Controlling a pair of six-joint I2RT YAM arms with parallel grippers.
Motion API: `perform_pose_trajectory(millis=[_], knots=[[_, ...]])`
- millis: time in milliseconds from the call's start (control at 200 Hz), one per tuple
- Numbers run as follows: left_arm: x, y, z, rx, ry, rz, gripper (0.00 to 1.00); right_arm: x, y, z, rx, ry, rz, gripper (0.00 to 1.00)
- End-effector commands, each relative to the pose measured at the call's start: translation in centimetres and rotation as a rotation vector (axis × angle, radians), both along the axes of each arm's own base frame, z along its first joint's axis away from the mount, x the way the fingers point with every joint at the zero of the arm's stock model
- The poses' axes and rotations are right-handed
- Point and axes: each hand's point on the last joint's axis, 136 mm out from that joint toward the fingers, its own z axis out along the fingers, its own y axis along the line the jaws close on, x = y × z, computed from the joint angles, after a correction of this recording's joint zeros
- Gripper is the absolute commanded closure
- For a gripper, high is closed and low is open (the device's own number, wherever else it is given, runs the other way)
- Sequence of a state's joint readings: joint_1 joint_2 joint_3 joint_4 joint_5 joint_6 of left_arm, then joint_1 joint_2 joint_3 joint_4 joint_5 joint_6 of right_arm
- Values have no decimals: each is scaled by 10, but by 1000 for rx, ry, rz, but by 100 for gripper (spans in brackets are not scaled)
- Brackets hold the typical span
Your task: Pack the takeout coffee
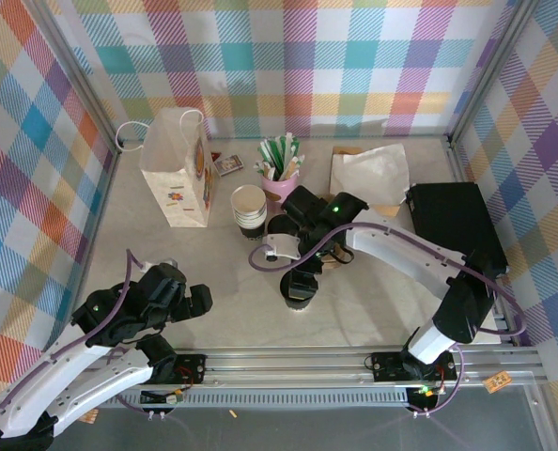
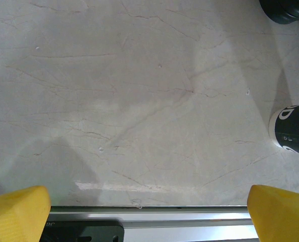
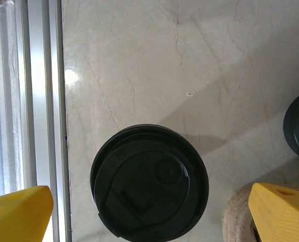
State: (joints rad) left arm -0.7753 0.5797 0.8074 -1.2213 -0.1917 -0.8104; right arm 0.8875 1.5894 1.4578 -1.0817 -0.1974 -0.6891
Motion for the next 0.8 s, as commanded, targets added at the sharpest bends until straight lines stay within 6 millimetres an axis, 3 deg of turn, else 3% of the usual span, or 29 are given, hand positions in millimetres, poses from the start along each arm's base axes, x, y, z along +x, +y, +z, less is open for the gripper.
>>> perform_pose_trajectory(millis=[0, 795], knots=[[-2, 1, -3, 10, 14, -9, 0, -3, 1, -11, -16, 11, 5, 1], [2, -4, -2, 6, 17, -12, 0, -7, -12, -40, -74, -22, 14, 4]])
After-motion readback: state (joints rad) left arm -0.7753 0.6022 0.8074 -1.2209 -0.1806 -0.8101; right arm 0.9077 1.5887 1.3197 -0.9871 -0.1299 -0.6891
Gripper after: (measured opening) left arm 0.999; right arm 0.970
